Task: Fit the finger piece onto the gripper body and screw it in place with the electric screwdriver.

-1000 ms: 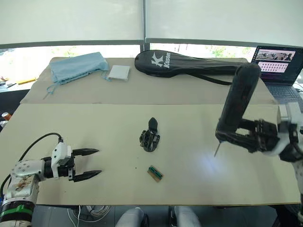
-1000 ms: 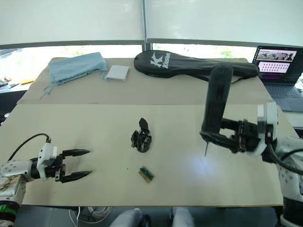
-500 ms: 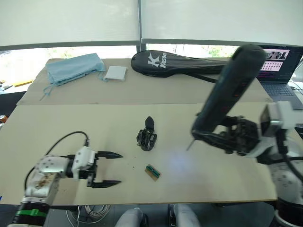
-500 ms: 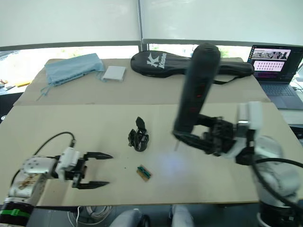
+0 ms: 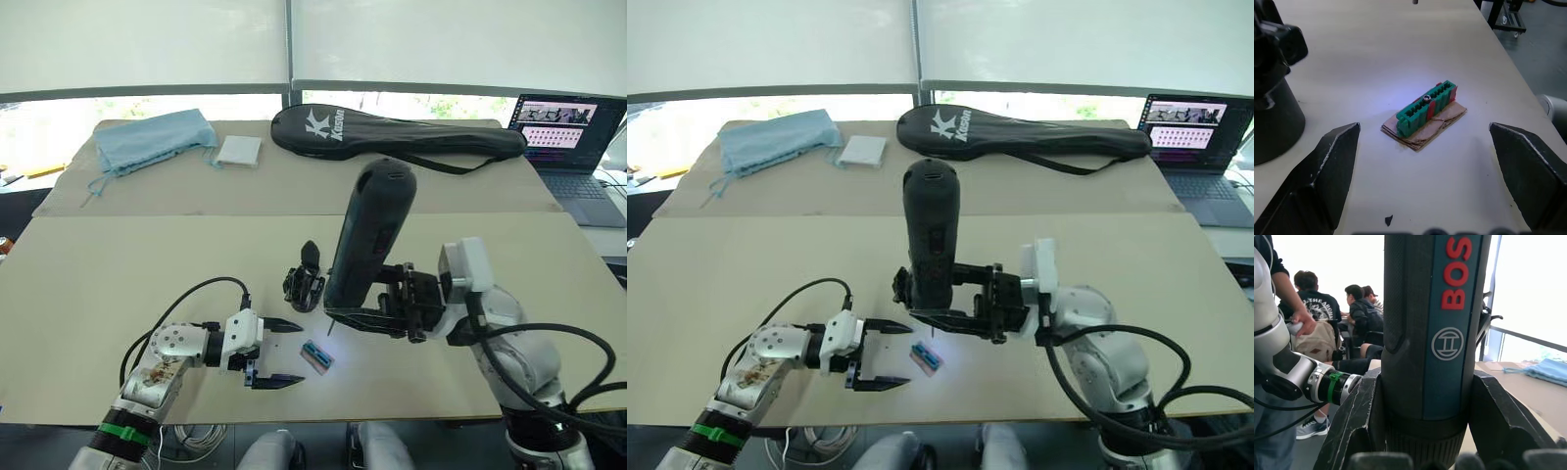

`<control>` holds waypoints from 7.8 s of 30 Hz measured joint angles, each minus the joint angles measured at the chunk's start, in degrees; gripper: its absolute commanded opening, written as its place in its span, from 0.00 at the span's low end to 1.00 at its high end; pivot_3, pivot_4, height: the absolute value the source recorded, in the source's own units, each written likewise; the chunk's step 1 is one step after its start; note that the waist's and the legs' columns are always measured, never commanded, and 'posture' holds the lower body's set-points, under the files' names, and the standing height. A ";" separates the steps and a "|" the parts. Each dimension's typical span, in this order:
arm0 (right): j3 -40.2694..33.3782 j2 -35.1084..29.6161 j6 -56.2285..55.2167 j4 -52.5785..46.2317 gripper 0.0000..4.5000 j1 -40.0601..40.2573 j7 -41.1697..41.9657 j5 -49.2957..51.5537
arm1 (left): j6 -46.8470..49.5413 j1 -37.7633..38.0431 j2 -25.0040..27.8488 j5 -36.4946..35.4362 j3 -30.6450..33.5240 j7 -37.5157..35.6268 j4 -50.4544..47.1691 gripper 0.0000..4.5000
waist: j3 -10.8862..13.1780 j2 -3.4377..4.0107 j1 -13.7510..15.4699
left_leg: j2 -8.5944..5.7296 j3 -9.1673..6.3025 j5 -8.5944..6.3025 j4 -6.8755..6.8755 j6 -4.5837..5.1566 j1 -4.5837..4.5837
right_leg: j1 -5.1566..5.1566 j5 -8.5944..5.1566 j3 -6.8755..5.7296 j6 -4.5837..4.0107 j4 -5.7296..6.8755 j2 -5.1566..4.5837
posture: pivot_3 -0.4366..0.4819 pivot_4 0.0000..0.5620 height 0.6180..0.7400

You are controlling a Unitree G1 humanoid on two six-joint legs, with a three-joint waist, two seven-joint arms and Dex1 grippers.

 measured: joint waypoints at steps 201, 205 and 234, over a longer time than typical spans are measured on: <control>0.04 -0.19 7.16 4.23 0.43 -16.61 1.07 6.24 | 7.65 8.23 4.67 -21.95 16.99 0.12 -8.20 0.99 | -0.25 0.26 -0.64 | -0.03 0.01 -0.07 0.43 0.08 0.01 | 0.10 0.02 -0.26 0.07 0.10 0.03 | 0.48 0.27 1.00; -0.65 -0.31 8.68 3.93 0.43 -19.35 -0.22 8.21 | 11.37 8.58 6.00 -24.15 18.72 0.66 -9.79 0.99 | -0.24 0.27 -0.97 | -0.04 0.01 -0.03 0.41 0.02 0.02 | 0.11 0.01 -0.39 0.07 0.11 0.04 | 0.48 0.27 1.00; -3.20 -3.19 10.30 2.72 0.43 -16.94 1.19 10.28 | -0.34 -3.80 -10.63 0.08 7.90 18.18 9.70 0.99 | -0.24 0.25 -0.18 | -0.10 0.01 0.06 0.50 -0.10 0.07 | 0.22 0.03 -0.36 0.07 0.19 -0.09 | 0.48 0.27 1.00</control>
